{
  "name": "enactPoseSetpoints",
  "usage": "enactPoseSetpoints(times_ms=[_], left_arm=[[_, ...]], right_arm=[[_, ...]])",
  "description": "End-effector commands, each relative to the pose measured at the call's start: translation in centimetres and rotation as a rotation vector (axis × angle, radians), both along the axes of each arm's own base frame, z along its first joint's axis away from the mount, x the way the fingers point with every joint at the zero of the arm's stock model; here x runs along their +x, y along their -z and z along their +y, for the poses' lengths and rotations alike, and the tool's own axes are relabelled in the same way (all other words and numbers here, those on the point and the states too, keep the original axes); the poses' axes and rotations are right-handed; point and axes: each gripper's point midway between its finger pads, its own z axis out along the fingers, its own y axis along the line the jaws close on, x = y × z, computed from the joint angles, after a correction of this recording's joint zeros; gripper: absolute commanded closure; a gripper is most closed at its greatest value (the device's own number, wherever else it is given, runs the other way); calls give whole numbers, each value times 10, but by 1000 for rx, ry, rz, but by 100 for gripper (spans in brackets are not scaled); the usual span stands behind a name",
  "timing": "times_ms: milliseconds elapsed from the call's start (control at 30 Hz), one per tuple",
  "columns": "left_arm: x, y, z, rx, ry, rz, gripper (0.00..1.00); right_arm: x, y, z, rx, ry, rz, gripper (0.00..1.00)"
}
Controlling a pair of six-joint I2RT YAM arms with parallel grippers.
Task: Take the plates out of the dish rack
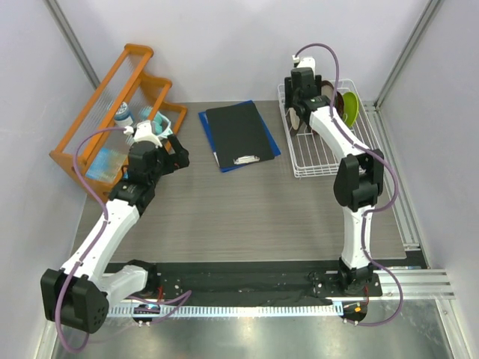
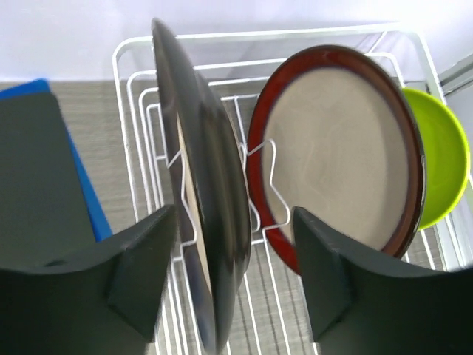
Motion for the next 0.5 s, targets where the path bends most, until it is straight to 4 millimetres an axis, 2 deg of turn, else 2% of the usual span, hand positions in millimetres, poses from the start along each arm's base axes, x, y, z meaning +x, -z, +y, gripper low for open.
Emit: enactPoseSetpoints(times_ms=[0, 133, 300, 367, 433, 467], left_arm=[[10, -7, -4, 4, 8, -44, 1], [11, -3, -7, 8, 20, -35, 1], [11, -5, -7, 16, 20, -40, 0], [11, -5, -4, 24, 11, -42, 1], [11, -4, -3, 30, 5, -40, 1], [12, -3, -3, 31, 4, -38, 1]], right_arm=[[11, -27, -7, -64, 33, -56, 35], [16, -12, -7, -91, 37, -20, 34], [22, 6, -8, -120, 45, 9, 38], [22, 8, -8, -128, 52, 13, 46], [21, 10, -6, -132, 49, 18, 66], [22, 9, -6, -136, 50, 16, 73]])
